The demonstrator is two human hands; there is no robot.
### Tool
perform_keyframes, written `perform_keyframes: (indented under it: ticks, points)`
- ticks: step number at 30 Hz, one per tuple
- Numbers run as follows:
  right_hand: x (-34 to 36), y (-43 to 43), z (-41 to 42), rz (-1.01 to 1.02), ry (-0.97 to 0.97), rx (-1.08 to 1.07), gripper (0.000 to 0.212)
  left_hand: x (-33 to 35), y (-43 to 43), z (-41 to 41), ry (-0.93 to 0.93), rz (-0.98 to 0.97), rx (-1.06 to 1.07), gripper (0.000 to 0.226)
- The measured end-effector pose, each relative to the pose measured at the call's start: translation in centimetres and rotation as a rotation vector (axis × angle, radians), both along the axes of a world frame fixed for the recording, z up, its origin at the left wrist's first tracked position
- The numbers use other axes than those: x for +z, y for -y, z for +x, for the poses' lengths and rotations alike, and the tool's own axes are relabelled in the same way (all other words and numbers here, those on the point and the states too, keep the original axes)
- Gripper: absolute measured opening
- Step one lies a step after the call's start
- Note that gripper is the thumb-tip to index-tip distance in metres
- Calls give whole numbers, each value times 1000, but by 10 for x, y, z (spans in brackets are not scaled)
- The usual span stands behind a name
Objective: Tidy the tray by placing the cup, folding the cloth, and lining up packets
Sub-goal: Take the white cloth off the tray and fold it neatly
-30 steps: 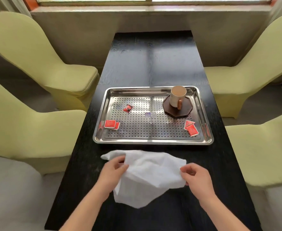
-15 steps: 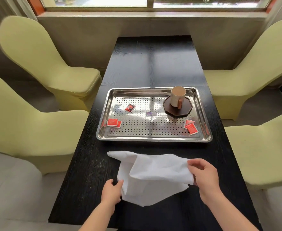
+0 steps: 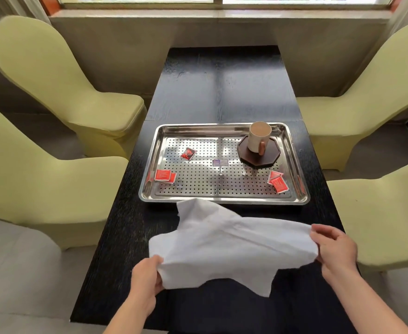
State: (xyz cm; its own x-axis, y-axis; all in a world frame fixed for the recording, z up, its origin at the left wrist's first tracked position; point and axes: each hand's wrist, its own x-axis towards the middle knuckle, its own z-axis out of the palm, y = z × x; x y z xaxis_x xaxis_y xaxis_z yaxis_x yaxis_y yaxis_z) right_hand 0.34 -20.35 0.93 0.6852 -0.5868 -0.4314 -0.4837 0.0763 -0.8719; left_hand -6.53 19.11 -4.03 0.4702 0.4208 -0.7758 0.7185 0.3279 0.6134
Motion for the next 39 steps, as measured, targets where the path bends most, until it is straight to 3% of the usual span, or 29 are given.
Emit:
perform_keyframes:
  ticks: [2, 4, 7, 11, 16, 18, 20, 23, 28, 31, 34, 36, 39]
  points:
    - [-20, 10, -8, -39, -107, 0, 21, -4, 5, -10, -68, 17, -40, 14]
    - [-36, 13, -18, 93, -148, -42, 24, -8, 10, -19, -105, -38, -68, 14]
    - [-45, 5, -32, 322, -79, -73, 44, -9, 11, -24, -124, -149, -74, 21]
    - [-62, -9, -56, 318, -168, -90, 61, -8, 8, -16, -108, -219, -49, 25]
    - [-74, -19, -78, 375, -272, 123, 17, -5, 10, -9, -85, -274, -56, 31]
    - [-76, -19, -78, 227, -285, 282, 11, -5, 12, -11, -93, -266, -17, 39]
    - [-75, -16, -69, 40, -284, 402, 24, -3, 13, -16, -91, -282, 25, 43]
    - [-58, -14, -45, -7, -223, 404, 33, -2, 13, -21, -48, -332, 76, 47]
    - [-24, -14, -18, 233, -139, 390, 27, 8, 16, -25, 63, -525, 126, 48]
    - [-27, -21, -37, 370, -112, 479, 38, 10, 15, -24, 125, -616, 156, 40]
    - [-46, -37, -72, 194, -192, 335, 59, 8, 11, -17, 115, -653, 215, 37]
    - [-59, -49, -101, -52, -314, 271, 57, 2, 4, -17, 99, -679, 235, 40]
    - [-71, -71, -132, -378, -499, 392, 47, -6, -3, -21, 38, -630, 189, 33]
